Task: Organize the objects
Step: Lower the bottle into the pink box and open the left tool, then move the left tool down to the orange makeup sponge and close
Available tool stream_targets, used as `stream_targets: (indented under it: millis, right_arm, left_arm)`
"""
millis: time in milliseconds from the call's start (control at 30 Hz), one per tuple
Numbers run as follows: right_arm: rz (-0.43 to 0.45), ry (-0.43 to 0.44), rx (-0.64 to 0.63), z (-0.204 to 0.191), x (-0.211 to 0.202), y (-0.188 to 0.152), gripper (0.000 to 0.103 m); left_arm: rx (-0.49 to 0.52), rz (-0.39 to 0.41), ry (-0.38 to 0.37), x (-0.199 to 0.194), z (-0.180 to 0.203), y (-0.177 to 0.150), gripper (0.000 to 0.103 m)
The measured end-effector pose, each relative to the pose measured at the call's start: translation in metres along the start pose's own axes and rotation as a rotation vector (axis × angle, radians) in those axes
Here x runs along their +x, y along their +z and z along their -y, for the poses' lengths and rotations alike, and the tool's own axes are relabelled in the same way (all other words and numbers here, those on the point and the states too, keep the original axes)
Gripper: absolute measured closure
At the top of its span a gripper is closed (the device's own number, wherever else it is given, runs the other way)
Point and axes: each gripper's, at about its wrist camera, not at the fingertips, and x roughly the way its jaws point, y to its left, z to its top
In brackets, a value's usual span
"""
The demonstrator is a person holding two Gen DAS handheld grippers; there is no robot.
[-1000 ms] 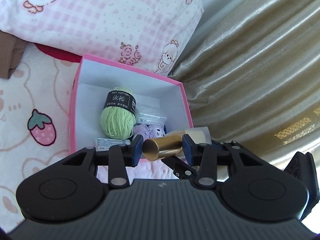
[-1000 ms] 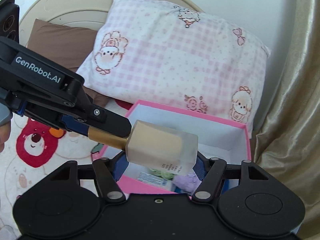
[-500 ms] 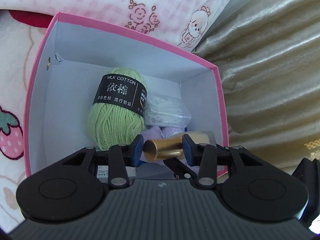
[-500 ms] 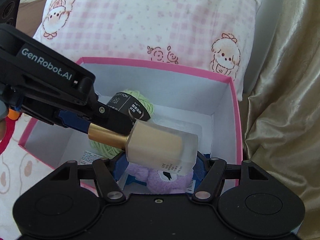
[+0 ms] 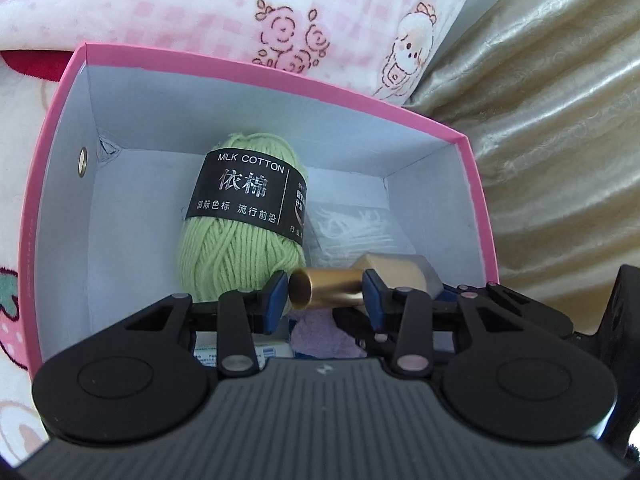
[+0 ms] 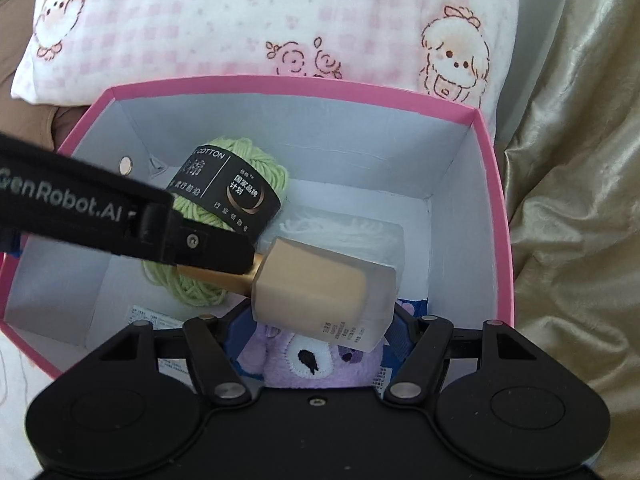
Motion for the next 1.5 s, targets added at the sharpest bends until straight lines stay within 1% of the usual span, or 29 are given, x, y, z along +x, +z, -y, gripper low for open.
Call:
stream_targets:
  millis: [100, 233, 367, 533, 600, 767, 833, 933, 1000, 1100, 1233, 1333, 1433, 1500]
  right_arm:
    - [-0.017, 0.007, 0.018, 0.002, 0.004, 0.004, 0.034]
    - [-0.006, -0.029, -0.065, -0.008, -0.010, -0.002, 0.032]
    - [0.066, -0.090, -0.104, -0.010, -0.033, -0.007, 0.025]
    - [0.101, -0.080, -0.087, -0.010, -0.063, -0.013, 0.025]
    - [0.123, -0.074, -0.101, -0.015, -0.080, -0.015, 0.025]
    - [0.143, -0.031, -0.116, -0.033, -0.122, -0.019, 0.025]
    - [0.159, -0.040, -0.147, -0.044, -0.138, -0.022, 0.025]
    - [0.186, -0.057, -0.220, -0.064, -0.160, -0.029, 0.025]
    - [0.199, -0.039, -0.250, -0.075, -0.174, -0.032, 0.025]
    - [0.203, 0.018, -0.270, -0.092, -0.192, -0.036, 0.025]
    - [0.214, 0.081, -0.295, -0.117, -0.211, -0.041, 0.025]
    - [0.219, 0.126, -0.313, -0.134, -0.221, -0.042, 0.025]
    - [0.225, 0.152, -0.343, -0.155, -0.227, -0.042, 0.024]
    - [0.234, 0.183, -0.367, -0.169, -0.228, -0.041, 0.023]
  left_arm:
    - [0.005, 0.024, 0.001, -0.003, 0.001, -0.002, 0.064]
    - [0.008, 0.038, -0.029, -0.015, 0.003, -0.005, 0.063]
    - [0.048, 0.044, -0.035, -0.034, 0.011, -0.007, 0.060]
    - [0.086, 0.063, -0.042, -0.068, 0.021, -0.010, 0.059]
    - [0.096, 0.068, -0.041, -0.083, 0.024, -0.012, 0.059]
    - [0.138, 0.066, -0.025, -0.126, 0.032, -0.025, 0.058]
    - [0.149, 0.065, -0.013, -0.143, 0.033, -0.031, 0.056]
    - [0.173, 0.059, 0.007, -0.168, 0.034, -0.040, 0.056]
    - [0.185, 0.054, 0.029, -0.186, 0.032, -0.047, 0.056]
    - [0.196, 0.053, 0.059, -0.211, 0.027, -0.055, 0.056]
    - [0.188, 0.060, 0.075, -0.243, 0.016, -0.065, 0.056]
    - [0.179, 0.070, 0.094, -0.268, 0.005, -0.071, 0.055]
    - [0.152, 0.082, 0.122, -0.290, -0.008, -0.073, 0.055]
    - [0.156, 0.095, 0.138, -0.304, -0.017, -0.075, 0.052]
